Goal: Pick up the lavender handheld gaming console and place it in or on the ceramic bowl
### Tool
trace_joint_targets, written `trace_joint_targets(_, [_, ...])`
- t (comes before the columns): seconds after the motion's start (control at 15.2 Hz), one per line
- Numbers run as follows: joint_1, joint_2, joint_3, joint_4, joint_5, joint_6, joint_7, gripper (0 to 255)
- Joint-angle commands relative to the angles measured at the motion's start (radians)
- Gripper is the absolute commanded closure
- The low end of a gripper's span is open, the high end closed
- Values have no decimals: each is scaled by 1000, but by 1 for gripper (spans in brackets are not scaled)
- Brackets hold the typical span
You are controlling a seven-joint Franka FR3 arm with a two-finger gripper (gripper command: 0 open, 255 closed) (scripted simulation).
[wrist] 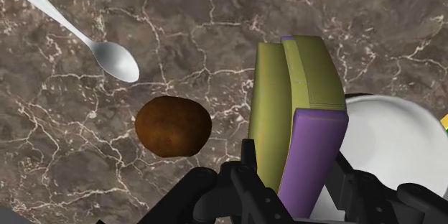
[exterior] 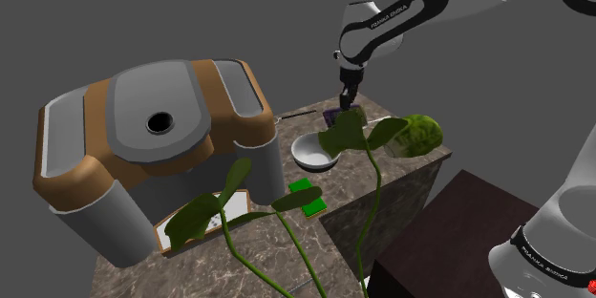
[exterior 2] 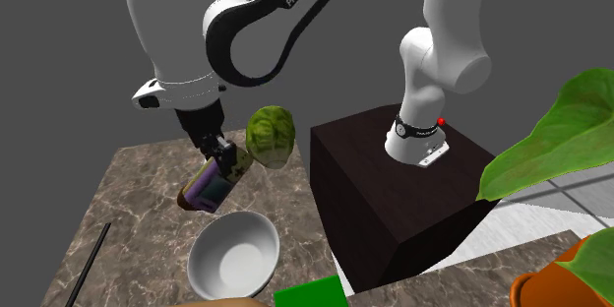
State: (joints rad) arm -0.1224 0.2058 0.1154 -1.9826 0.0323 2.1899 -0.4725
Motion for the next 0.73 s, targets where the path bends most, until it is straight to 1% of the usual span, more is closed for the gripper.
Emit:
trace_joint_targets(0.0, [14, -4, 9, 11, -2, -14, 24, 255])
trace_joint_targets(0.33, [85, 21, 50, 56, -18, -30, 144, 255])
trace_joint_targets(0.59, [146, 58, 81, 117, -36, -51, 243, 255])
trace_joint_targets(0.66, [146, 64, 80, 110, -37, -39, 243, 255])
